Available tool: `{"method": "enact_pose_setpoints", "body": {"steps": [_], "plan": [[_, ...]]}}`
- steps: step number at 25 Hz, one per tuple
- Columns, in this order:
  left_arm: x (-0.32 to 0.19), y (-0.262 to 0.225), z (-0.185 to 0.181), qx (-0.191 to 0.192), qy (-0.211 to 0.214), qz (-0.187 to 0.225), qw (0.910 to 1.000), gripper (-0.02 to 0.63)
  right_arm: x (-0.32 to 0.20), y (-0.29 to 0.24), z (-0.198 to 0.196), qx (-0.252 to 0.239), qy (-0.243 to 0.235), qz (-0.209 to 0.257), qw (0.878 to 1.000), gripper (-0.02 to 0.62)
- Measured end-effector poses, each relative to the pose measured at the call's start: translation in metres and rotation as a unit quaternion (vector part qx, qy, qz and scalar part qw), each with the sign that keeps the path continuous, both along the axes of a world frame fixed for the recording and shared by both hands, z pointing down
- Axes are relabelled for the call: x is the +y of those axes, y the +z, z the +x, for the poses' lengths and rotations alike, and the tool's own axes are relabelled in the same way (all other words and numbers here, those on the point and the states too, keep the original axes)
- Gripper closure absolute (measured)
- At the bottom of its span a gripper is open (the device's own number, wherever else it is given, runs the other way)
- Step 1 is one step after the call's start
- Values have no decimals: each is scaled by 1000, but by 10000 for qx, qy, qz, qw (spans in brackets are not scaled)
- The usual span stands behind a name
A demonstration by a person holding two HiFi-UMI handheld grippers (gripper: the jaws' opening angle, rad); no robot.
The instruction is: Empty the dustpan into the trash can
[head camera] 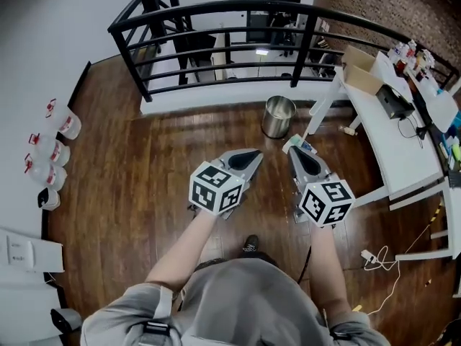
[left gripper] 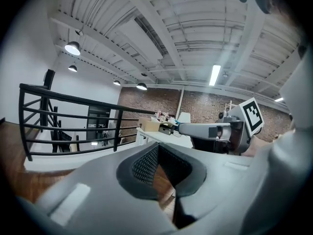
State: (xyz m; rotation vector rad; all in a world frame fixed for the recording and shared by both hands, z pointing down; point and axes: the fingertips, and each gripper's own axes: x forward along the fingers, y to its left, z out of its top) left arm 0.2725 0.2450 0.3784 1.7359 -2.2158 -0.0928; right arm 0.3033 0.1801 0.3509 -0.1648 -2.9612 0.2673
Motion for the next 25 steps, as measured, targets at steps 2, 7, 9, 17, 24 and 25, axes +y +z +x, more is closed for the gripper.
{"method": "enact_pose_setpoints", "body": {"steps": [2,7,9,17,24,25], "plan": [[-14,-3,-19,-53,-50,-36,10000,600,-15,-2,-21,-41,-50,-32,10000,595],[-42,-3,-67,-87,-99,-116,9998,600,-45,4,-67,-23,-78,-124,9999,595],[-53,1,-87,-50,-57,-126,9999,600,-55,8,-84,15,3,-136,9999,595],[-102,18,-186,-4,622,-83,9980,600,-99,23,-177,209,669,22,9975,595],[-132,24,-279,244,1242,-46,9920,600,-126,13,-257,253,1455,86,9890,595],[-135,24,-290,259,1307,-48,9911,600,-129,13,-266,251,1543,82,9877,595]]}}
